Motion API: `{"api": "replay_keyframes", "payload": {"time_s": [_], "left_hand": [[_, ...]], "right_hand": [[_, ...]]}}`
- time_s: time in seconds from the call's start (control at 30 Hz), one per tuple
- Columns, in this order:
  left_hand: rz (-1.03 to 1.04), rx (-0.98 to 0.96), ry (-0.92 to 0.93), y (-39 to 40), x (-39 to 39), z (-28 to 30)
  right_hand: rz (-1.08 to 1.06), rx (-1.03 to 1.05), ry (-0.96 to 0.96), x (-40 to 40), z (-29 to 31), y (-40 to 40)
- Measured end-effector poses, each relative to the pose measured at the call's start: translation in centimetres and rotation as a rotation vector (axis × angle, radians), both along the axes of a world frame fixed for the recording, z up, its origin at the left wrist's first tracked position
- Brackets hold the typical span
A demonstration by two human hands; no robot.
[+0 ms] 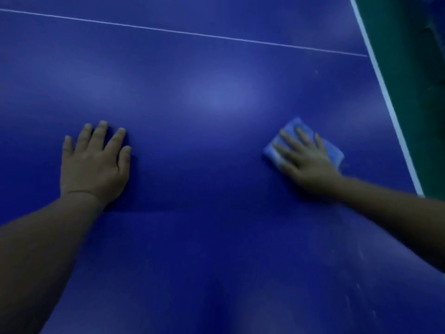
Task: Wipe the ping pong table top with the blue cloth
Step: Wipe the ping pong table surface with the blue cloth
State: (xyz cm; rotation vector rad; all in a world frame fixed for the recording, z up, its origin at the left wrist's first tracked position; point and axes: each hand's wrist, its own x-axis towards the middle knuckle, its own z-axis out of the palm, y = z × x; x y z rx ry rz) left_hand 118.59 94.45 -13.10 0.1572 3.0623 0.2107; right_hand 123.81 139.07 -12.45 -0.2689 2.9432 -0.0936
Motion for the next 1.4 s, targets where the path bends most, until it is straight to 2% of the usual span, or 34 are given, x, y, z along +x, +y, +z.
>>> {"api": "replay_keyframes", "payload": {"time_s": [0.1,0.17,0.33,0.37,0.43,0.5,0.6,0.67,0.7,0.8,0.87,1.0,1.1,1.17,1.23,1.3,1.33,1.4], "left_hand": [[0.031,0.045,0.037,0.4,1.6,0.6],[-0.038,0.110,0.057,1.3,4.3,1.3],[-0.436,0.180,-0.014,3.4,15.2,1.0],[-0.515,0.166,-0.033,3.3,16.8,0.7],[-0.626,0.118,-0.053,2.9,18.5,0.1],[-0.667,0.099,-0.056,2.9,18.6,-0.1],[-0.655,0.101,-0.107,3.1,18.6,0.2],[-0.634,0.101,-0.128,3.1,18.6,0.1],[-0.631,0.095,-0.132,3.1,18.6,0.1],[-0.622,0.089,-0.134,3.1,18.6,0.0],[-0.623,0.096,-0.140,3.2,18.6,0.0],[-0.623,0.102,-0.138,3.2,18.7,0.3],[-0.621,0.088,-0.143,3.3,18.6,0.4],[-0.629,0.085,-0.144,3.2,18.6,0.3],[-0.627,0.090,-0.135,3.1,18.5,0.1],[-0.627,0.087,-0.129,3.1,18.6,-0.1],[-0.626,0.083,-0.128,3.1,18.6,-0.1],[-0.627,0.070,-0.122,3.2,18.6,-0.2]], "right_hand": [[-0.191,-0.011,0.017,-1.5,-0.5,1.0],[-0.237,-0.007,0.039,2.3,-0.9,0.0],[-0.055,-0.016,0.029,24.8,-1.5,-4.1],[-0.010,-0.022,0.001,27.6,-1.1,-4.2],[-0.003,-0.021,-0.035,27.9,-0.7,-3.5],[-0.223,-0.014,0.017,24.3,-0.5,-3.2],[-0.799,-0.082,0.043,18.8,-0.6,-4.4],[-1.011,-0.073,0.090,17.4,-1.2,-8.0],[-0.980,-0.052,0.137,17.9,-1.6,-10.6],[-0.561,-0.053,0.124,23.9,-2.5,-16.5],[-0.537,-0.048,0.044,28.0,-2.3,-14.2],[-1.082,0.021,-0.062,32.2,-0.9,-4.6],[-1.366,-0.058,0.022,30.3,-0.4,-4.7],[-1.300,-0.039,0.042,28.4,-0.9,-9.6],[-0.928,-0.031,0.062,28.7,-1.6,-15.8],[-0.562,-0.021,0.028,31.5,-2.2,-18.0],[-0.520,-0.037,0.004,32.5,-2.0,-16.3],[-0.678,0.004,-0.027,33.5,-1.6,-10.7]]}}
